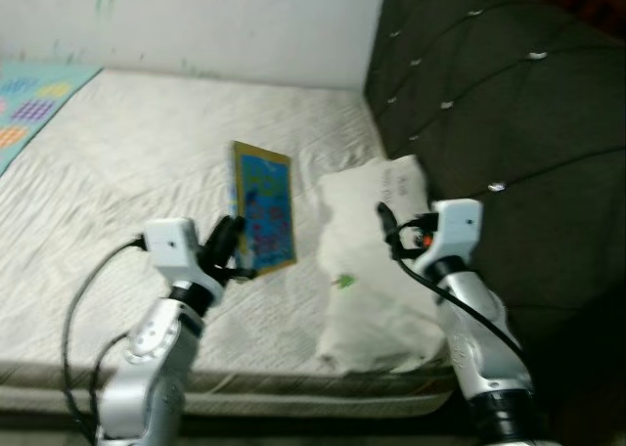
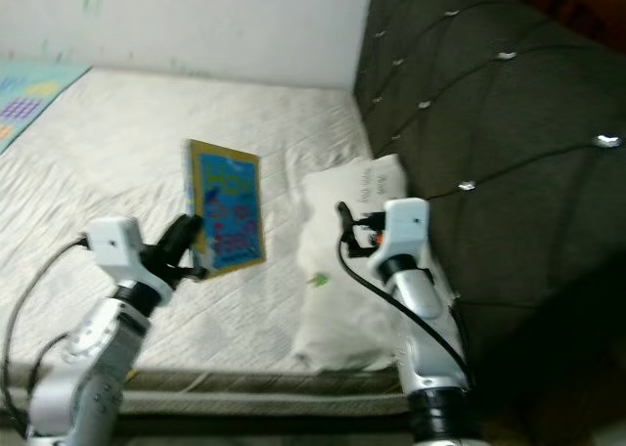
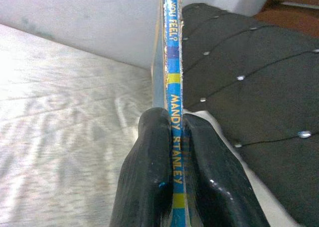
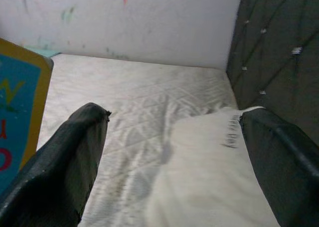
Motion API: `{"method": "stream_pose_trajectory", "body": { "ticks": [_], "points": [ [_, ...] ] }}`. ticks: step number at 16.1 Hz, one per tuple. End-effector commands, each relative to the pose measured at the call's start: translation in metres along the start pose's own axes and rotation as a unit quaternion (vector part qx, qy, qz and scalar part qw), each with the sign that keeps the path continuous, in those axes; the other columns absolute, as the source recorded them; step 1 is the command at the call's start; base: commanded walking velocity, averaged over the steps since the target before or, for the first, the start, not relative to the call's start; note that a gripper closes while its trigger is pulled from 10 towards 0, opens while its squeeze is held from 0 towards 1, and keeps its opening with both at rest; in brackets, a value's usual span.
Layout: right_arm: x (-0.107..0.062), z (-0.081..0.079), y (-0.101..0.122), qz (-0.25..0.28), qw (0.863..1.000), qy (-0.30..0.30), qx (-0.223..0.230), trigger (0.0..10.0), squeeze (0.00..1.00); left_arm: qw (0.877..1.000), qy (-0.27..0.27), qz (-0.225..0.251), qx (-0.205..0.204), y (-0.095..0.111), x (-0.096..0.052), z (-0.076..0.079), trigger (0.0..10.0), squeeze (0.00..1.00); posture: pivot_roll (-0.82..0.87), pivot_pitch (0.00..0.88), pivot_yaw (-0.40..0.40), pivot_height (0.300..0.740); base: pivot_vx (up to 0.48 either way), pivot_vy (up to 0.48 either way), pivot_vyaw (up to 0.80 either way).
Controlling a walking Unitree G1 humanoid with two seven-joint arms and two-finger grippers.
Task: Clean up the room
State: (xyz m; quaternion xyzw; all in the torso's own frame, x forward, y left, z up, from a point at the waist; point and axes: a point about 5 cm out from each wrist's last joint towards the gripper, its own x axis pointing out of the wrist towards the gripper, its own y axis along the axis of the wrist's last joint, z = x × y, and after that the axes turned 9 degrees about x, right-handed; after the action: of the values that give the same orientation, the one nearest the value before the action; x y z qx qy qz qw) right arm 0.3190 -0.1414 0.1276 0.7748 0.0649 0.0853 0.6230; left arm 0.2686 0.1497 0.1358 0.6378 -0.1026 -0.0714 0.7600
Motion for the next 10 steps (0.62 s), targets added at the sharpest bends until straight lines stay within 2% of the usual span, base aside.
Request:
{"method": "stream_pose_trajectory", "body": {
  "ticks": [1, 7, 10],
  "points": [
    [-0.0012, 0.0084, 0.0033, 0.003, 1.0, -0.011, -0.005, 10.0, 0.0, 1.0, -0.017, 0.021, -0.004, 0.0081, 0.0034, 0.0077, 10.0, 0.0, -0.02, 0.033, -0.056, 0.74, 0.0, 0.48, 0.0],
    [-0.0008, 0.0084, 0.0026, 0.001, 1.0, -0.01, -0.005, 10.0, 0.0, 1.0, -0.019, 0.021, -0.003, 0.0084, 0.0043, 0.0069, 10.0, 0.0, -0.02, 0.029, -0.054, 0.74, 0.0, 0.48, 0.0],
    [-0.0007, 0.0087, 0.0022, 0.0, 1.0, -0.009, -0.005, 10.0, 0.0, 0.999, -0.023, 0.037, -0.006, 0.0122, 0.004, 0.0077, 10.0, 0.0, -0.02, 0.024, -0.055, 0.74, 0.0, 0.0, 0.0]
  ]
}}
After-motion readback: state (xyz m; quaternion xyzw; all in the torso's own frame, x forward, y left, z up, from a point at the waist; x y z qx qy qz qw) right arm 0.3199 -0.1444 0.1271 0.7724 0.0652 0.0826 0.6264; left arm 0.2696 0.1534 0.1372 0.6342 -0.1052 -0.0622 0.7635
